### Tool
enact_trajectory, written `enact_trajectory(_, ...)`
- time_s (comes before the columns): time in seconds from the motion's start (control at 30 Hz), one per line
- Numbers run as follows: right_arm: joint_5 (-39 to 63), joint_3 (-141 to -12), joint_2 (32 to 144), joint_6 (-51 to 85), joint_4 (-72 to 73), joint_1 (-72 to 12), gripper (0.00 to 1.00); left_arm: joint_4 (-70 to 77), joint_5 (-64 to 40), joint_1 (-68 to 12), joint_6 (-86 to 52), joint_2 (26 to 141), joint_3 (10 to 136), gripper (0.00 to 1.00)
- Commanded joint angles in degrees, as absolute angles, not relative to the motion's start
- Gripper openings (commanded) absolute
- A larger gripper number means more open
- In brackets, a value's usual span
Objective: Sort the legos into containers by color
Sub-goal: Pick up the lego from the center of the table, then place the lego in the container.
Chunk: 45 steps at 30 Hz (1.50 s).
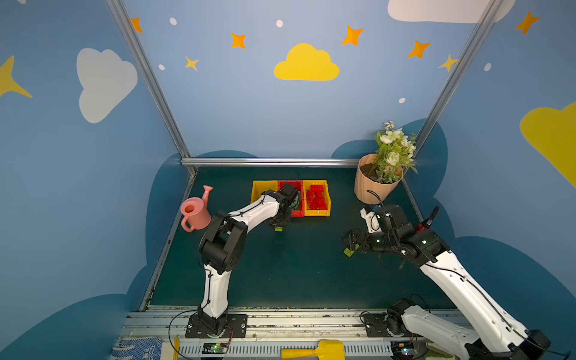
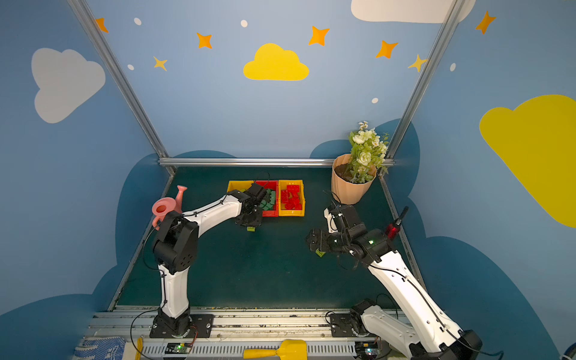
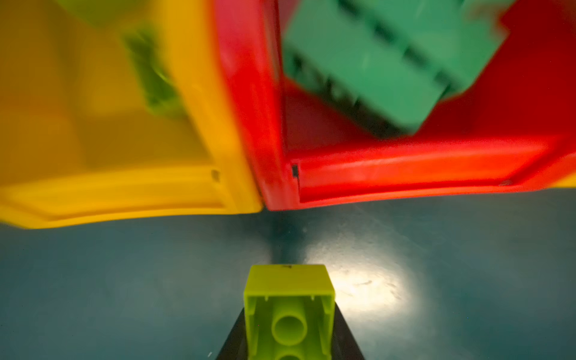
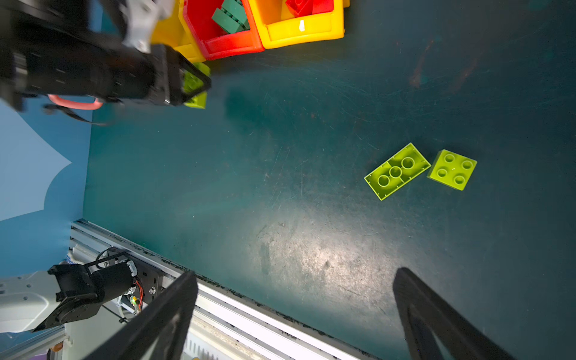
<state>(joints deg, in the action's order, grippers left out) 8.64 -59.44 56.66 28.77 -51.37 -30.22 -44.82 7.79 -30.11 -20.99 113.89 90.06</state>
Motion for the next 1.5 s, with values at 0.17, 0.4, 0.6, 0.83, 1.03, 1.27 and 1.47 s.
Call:
enact_trajectory(0.17, 9.63, -61.56, 57.83, 27.03, -51.35, -29.8, 0.97, -47.16, 11.8, -21.56, -19.57, 112.66, 100.29, 0.25)
enact_trajectory(0.4, 8.45, -63.1, 57.74, 27.14, -53.06, -29.69, 0.97, -49.05, 9.42, -16.4, -18.24, 121.52, 110.33, 0.25)
enact_trajectory(0.6, 7.78, -64.42, 58.65, 27.55, -53.61, -29.53, 0.97, -50.08, 7.38, -14.51, -17.48, 127.33, 115.59, 0.26)
enact_trajectory(0.83, 7.85, -65.35, 60.28, 27.77, -53.21, -29.51, 0.97, -51.05, 6.86, -14.15, -16.75, 130.09, 118.68, 0.67)
enact_trajectory(1.03, 7.67, -64.91, 59.78, 27.87, -53.06, -29.49, 0.97, -51.03, 6.5, -15.29, -15.47, 127.95, 118.3, 0.75)
enact_trajectory(1.27, 6.97, -62.77, 56.16, 28.3, -53.95, -29.44, 0.97, -48.29, 8.55, -22.99, -13.64, 121.02, 112.93, 0.76)
enact_trajectory(1.47, 6.18, -59.72, 50.62, 29.34, -55.72, -29.36, 0.97, -44.03, 8.79, -34.36, -10.82, 117.37, 107.2, 0.8)
